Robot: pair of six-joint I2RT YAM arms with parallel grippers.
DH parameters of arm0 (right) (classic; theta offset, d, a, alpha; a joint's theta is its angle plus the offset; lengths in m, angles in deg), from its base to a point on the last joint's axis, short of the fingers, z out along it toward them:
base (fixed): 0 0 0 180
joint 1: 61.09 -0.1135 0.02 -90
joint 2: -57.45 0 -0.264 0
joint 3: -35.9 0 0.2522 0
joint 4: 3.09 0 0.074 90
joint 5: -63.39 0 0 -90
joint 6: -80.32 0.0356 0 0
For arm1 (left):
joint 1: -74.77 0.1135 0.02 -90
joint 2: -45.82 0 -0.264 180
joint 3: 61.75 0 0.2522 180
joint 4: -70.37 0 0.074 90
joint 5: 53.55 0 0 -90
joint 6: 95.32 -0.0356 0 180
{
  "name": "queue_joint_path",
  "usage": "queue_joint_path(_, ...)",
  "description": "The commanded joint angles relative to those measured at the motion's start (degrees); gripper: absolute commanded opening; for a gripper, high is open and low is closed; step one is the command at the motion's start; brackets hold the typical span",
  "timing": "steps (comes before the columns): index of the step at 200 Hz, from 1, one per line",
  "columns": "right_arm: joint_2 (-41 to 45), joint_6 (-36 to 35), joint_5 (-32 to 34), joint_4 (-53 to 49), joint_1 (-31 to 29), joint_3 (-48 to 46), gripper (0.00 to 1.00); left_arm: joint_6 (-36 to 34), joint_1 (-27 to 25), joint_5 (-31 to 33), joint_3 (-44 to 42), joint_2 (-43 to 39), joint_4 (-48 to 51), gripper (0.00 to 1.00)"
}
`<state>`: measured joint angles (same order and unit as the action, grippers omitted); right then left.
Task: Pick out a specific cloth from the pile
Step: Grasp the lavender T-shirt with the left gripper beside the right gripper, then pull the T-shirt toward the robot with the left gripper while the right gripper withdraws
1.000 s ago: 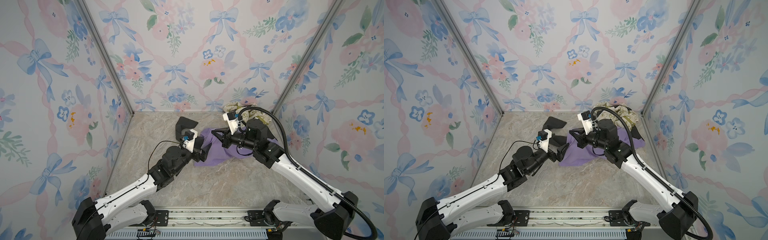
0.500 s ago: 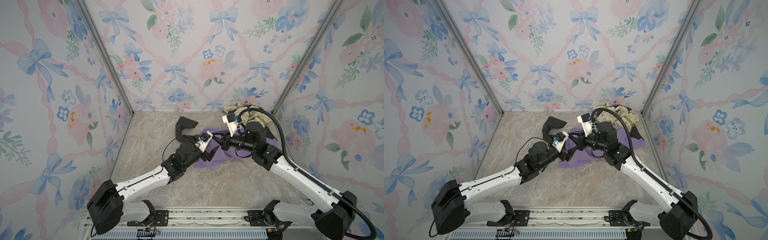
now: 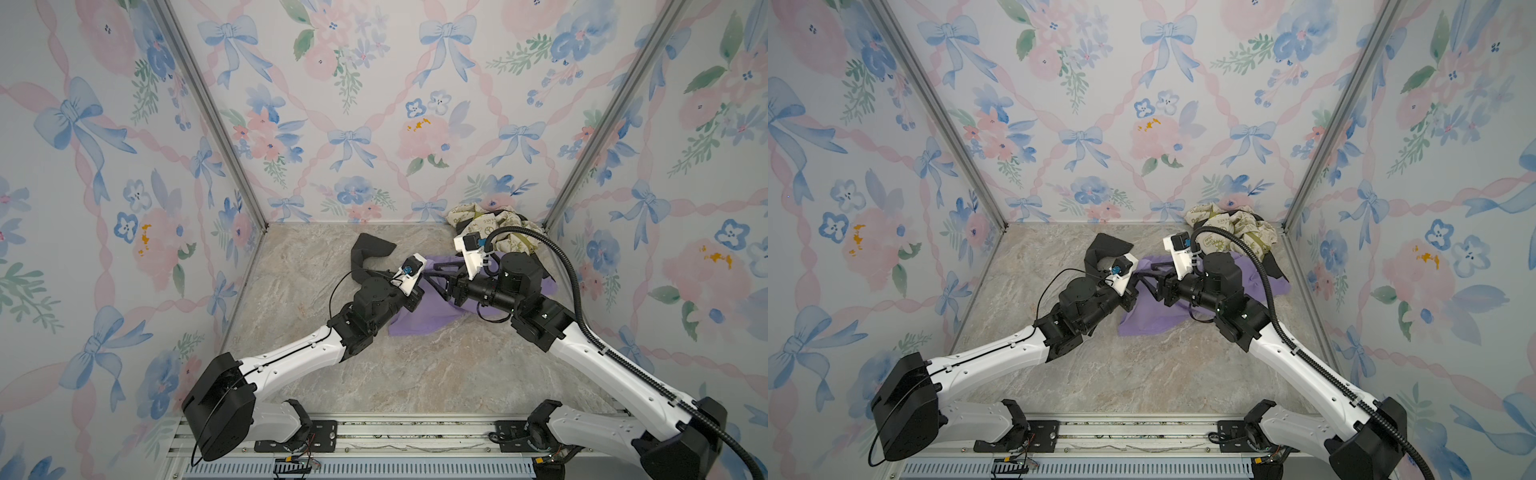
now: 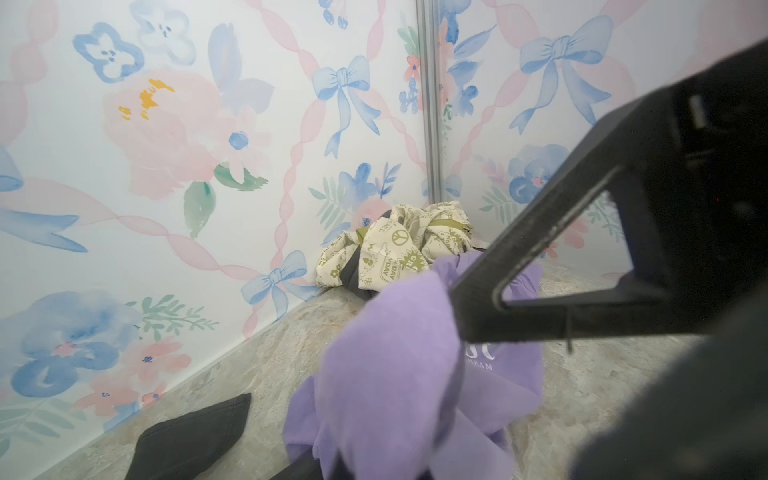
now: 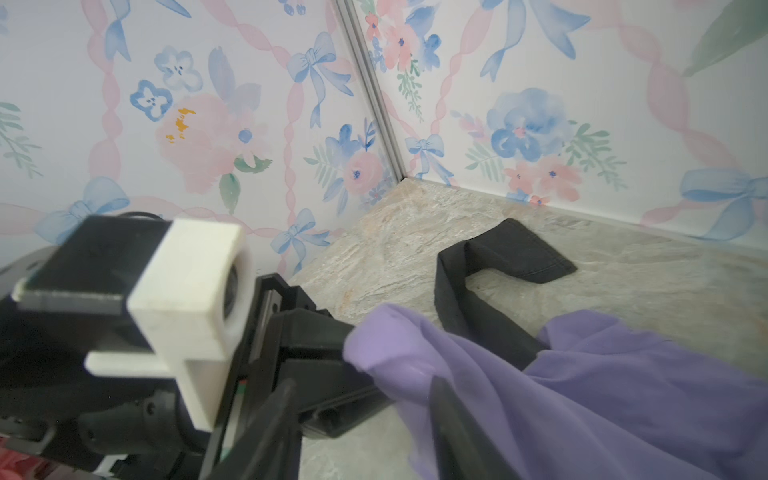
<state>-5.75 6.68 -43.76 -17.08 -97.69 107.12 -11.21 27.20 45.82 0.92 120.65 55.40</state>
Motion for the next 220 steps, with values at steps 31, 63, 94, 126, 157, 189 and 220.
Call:
queue_joint_path(31, 4.7, -5.5, 15.4, 2.6, 4.4, -7.8, 0.9, -0.1, 5.2, 3.5, 11.9, -5.7, 4.5, 0.0)
queue_joint_path(63, 4.7, -3.5, 17.1, 4.5, 8.6, -11.2, 0.91, -2.1, 7.4, 3.2, 23.1, -5.3, 12.7, 0.0)
queue_joint_path(94, 4.1, -2.7, 18.3, 6.3, 9.4, -13.0, 0.91, -6.0, 8.0, 6.9, 31.2, -6.3, 17.1, 0.0)
queue_joint_path(126, 3.5, -2.2, 18.0, 6.9, 9.5, -13.7, 0.93, -11.1, 8.8, 13.6, 36.7, -8.5, 19.4, 0.0)
queue_joint_path(157, 3.0, -1.8, 17.1, 7.4, 9.5, -14.0, 0.94, -16.9, 9.9, 20.0, 41.1, -9.7, 21.0, 0.0)
queue_joint_path(189, 1.8, -1.2, 15.5, 8.0, 9.5, -13.9, 0.94, -21.1, 12.4, 25.2, 46.1, -9.1, 24.2, 0.0)
queue_joint_path(220, 0.7, -0.6, 14.2, 8.6, 9.4, -13.9, 0.94, -22.0, 18.9, 27.3, 47.3, -8.7, 25.0, 0.0)
